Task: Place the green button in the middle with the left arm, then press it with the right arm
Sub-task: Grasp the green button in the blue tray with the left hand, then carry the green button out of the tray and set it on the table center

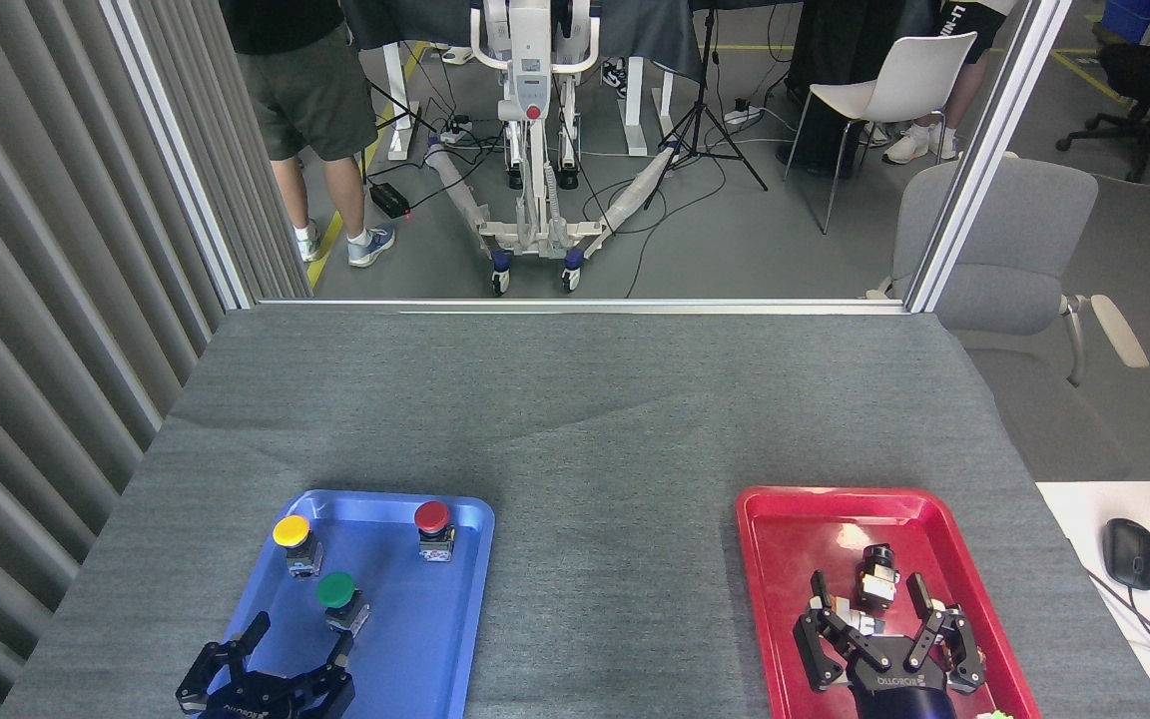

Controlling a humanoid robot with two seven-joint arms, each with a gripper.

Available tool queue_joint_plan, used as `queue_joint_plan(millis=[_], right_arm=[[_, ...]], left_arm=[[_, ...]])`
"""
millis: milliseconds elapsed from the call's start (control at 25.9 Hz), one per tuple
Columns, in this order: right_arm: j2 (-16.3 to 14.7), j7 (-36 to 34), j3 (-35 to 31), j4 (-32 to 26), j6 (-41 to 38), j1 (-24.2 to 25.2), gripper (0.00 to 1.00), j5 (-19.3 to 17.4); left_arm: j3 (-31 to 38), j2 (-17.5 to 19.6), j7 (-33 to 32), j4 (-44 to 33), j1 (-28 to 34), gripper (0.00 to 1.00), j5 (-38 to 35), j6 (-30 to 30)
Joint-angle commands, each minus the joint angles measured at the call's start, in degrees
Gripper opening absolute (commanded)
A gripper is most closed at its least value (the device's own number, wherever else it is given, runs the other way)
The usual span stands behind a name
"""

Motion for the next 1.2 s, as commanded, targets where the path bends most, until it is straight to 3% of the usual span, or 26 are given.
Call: queue_joint_plan(millis=[0, 503, 580, 619, 696, 773, 928, 1044, 1160], right_arm=[[0.0, -0.1, 0.0, -0.1, 0.0, 0.0, 1.00, 0.0], [-0.5, -0.1, -0.1, -0.1, 0.0, 0.0, 1.00, 0.0], [-0.4, -0.1, -0.1, -0.1, 0.0, 0.0, 1.00, 0.0], [-0.3, -0.1, -0.1, -0.1, 0.0, 0.0, 1.00, 0.0], [-0.3, -0.1, -0.1, -0.2, 0.0, 0.0, 1.00, 0.0], [-0.4, -0.1, -0.1, -0.1, 0.0, 0.0, 1.00, 0.0], [-0.4, -0.1, -0.1, -0.2, 0.0, 0.0, 1.00, 0.0], [-0.3, -0.1, -0.1, -0.2, 0.0, 0.1, 1.00, 0.0], [-0.3, -0.1, -0.1, -0.2, 0.0, 0.2, 1.00, 0.0]], left_arm=[[-0.2, 0.6, -0.8, 4.1, -2.2, 0.98, -0.8, -2.7], [-4.9, 0.3, -1.4, 14.8, -11.7, 0.98, -2.2, -4.0], [-4.9, 0.2, -1.4, 15.8, -12.5, 0.94, -2.2, -3.8], [-4.8, 0.1, -1.3, 16.5, -12.8, 0.83, -2.2, -3.8], [-4.9, 0.1, -1.1, 17.8, -13.3, 0.45, -2.1, -4.1], [-4.9, 0.3, -0.7, 17.5, -13.0, 0.19, -2.2, -4.3], [-4.9, 0.8, -0.2, 17.2, -12.7, 0.00, -2.1, -7.7], [-4.5, 1.0, 0.7, 12.6, -12.5, 0.00, -1.5, -12.9], [-4.2, 1.2, 0.7, 7.0, -12.5, 0.00, -1.2, -13.7]])
